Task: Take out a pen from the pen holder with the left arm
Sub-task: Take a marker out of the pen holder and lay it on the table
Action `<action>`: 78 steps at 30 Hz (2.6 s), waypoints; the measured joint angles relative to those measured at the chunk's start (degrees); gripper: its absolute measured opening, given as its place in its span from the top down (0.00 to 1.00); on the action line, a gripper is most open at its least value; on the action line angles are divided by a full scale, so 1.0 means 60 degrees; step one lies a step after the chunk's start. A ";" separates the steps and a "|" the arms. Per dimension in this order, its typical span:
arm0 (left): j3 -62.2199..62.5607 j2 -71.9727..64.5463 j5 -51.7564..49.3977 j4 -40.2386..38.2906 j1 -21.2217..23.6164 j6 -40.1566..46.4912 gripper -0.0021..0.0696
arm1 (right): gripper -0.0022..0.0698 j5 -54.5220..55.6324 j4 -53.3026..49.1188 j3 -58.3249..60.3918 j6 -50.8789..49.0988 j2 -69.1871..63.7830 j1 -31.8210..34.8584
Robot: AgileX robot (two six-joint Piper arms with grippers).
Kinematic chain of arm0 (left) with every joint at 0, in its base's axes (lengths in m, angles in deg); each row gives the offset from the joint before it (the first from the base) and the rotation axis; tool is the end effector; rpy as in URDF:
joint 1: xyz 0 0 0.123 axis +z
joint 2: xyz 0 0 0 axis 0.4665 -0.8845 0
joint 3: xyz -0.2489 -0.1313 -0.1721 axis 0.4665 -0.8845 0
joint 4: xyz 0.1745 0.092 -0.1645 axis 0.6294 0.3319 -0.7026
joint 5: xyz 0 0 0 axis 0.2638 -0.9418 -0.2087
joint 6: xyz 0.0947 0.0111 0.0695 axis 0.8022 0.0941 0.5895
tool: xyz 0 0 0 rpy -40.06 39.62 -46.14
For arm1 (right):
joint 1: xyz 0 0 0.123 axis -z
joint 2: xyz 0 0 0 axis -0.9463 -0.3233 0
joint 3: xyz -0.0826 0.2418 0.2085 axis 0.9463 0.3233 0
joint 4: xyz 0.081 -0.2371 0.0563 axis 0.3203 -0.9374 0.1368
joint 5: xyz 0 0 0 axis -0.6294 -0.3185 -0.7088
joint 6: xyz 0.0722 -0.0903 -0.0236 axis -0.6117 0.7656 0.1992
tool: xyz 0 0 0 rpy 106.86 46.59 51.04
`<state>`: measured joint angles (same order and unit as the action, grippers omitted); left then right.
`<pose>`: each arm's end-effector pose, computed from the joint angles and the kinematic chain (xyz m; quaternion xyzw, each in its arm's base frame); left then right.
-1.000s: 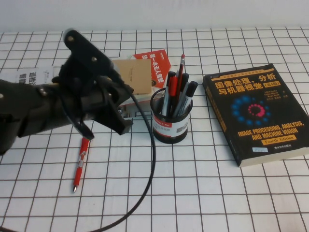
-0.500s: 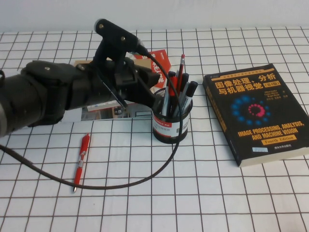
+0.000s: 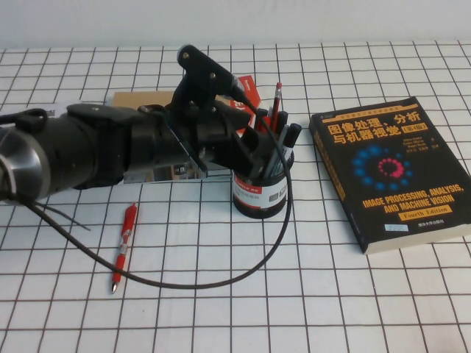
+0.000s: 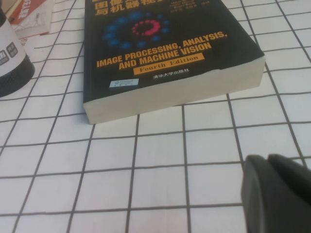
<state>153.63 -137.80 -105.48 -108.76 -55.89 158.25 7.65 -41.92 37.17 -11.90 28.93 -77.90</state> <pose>0.3525 -0.2393 0.2837 0.3927 0.7506 -0.2296 0.4792 0.0416 0.0076 0.1607 0.0259 0.8201 0.0986 0.5631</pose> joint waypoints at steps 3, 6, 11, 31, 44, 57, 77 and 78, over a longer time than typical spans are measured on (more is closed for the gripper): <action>0.0165 -0.0333 0.0152 -0.0681 0.0000 0.0182 0.39 | 0.99 0.0000 0.0000 0.0000 0.0000 0.0000 0.0000; 0.0389 -0.0611 0.0394 -0.0921 0.0000 0.0223 0.39 | 0.99 0.0000 0.0000 0.0000 0.0000 0.0000 0.0000; 0.0763 -0.0937 0.0607 -0.1017 0.0000 0.0227 0.39 | 0.99 0.0000 0.0000 0.0000 0.0000 0.0000 0.0000; 0.1190 -0.1674 0.0485 -0.1039 0.0000 0.0243 0.49 | 0.99 0.0000 0.0000 0.0000 0.0000 0.0000 0.0000; 0.1270 -0.1674 0.0485 -0.1039 0.0000 0.0270 0.72 | 0.99 0.0000 0.0000 0.0000 0.0000 0.0000 0.0000; 0.1270 -0.1549 0.0332 -0.1039 0.0000 0.0270 0.80 | 0.99 0.0000 0.0000 0.0000 0.0000 0.0000 0.0000; 0.1270 0.0161 0.0661 -0.1039 0.0000 0.0690 0.80 | 0.99 0.0000 0.0000 0.0000 0.0000 0.0000 0.0000; 0.1270 0.0390 0.0733 -0.1039 0.0000 0.0797 0.80 | 0.99 0.0000 0.0000 0.0000 0.0000 0.0000 0.0000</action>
<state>161.26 -135.46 -101.08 -115.00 -55.89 163.03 7.65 -41.92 37.17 -11.90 28.93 -77.90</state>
